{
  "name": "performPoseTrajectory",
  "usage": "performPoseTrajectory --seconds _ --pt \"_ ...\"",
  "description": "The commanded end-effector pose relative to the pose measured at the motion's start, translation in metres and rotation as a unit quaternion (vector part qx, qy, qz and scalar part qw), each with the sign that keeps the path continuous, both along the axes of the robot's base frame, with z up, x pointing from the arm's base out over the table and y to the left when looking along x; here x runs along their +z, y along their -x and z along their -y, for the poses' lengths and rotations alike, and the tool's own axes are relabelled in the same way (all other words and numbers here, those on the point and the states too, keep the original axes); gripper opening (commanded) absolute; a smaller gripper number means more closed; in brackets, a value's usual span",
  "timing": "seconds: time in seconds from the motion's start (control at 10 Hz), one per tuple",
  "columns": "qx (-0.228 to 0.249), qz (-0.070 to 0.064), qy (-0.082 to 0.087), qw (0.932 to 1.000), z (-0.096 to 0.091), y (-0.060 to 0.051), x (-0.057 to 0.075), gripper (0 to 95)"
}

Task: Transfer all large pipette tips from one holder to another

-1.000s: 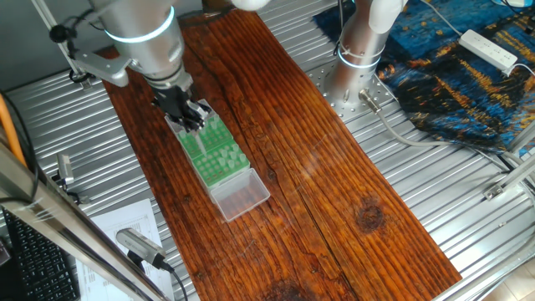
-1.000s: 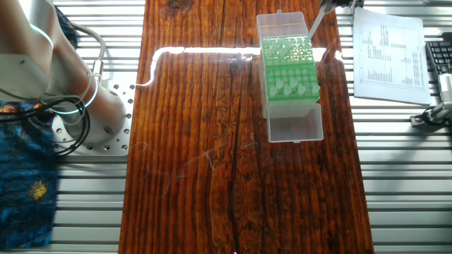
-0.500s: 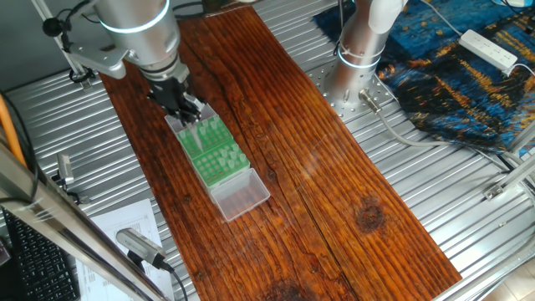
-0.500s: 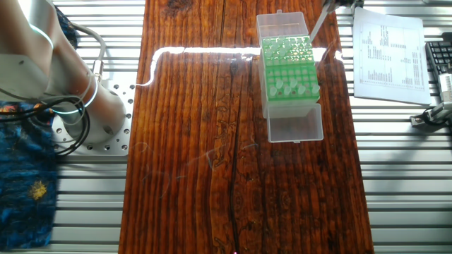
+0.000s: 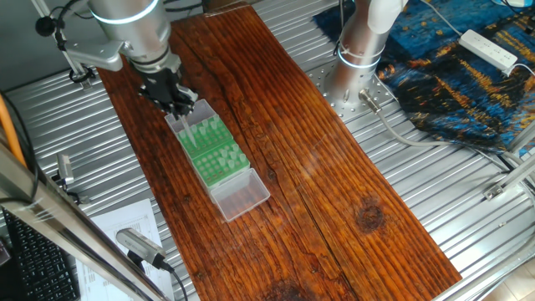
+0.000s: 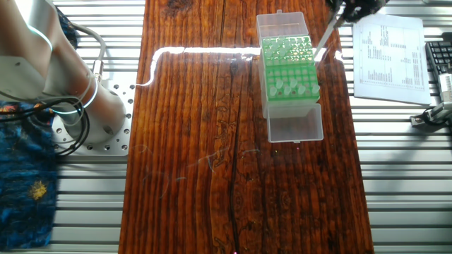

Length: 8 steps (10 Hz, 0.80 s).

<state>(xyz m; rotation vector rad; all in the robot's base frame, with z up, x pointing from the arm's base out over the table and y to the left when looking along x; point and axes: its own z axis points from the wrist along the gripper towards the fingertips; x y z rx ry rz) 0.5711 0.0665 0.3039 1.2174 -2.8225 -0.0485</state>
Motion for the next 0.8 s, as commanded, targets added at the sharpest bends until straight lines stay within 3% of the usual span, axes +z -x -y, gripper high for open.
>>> performPoseTrajectory --seconds 0.1,0.8 --pt "0.024 0.005 -0.002 0.9997 0.013 0.001 -0.003 0.0" --pt "0.047 0.013 -0.001 0.9988 0.029 0.002 -0.011 0.0"
